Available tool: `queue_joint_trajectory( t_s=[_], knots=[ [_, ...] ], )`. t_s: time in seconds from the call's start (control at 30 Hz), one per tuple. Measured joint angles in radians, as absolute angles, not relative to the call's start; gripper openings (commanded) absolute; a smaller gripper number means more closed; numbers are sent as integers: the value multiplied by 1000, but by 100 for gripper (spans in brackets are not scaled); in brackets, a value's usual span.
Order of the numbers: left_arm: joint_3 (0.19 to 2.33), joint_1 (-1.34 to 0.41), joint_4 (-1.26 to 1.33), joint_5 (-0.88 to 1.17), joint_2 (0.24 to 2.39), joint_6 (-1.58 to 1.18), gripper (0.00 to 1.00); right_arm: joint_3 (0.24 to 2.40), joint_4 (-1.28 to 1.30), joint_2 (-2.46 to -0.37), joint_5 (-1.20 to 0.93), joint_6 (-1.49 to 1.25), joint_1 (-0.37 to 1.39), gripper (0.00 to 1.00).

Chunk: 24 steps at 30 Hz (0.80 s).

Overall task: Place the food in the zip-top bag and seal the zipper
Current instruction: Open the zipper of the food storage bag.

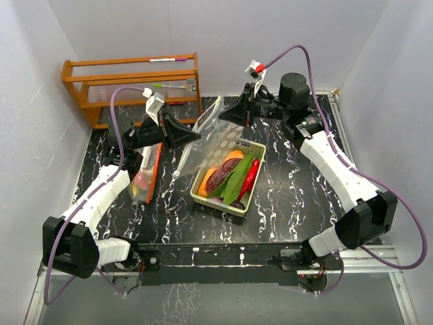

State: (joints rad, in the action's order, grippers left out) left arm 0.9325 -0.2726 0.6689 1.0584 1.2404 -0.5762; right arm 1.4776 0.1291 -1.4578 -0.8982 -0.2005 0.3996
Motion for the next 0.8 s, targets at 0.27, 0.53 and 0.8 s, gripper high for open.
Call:
queue_joint_trajectory(
  t_s=[0.27,0.53,0.8],
  knots=[
    [963,-274,467,957,1220,-438,0,1555,247,-1490,-705,-221,404,74],
    [1061,-276,192,656,1220,-242,0,1715,389,-1544,-438,-302,448,75],
    [1143,-319,84,503,1232,-156,0,1955,498,-1767,-233,-383,659,73]
  ],
)
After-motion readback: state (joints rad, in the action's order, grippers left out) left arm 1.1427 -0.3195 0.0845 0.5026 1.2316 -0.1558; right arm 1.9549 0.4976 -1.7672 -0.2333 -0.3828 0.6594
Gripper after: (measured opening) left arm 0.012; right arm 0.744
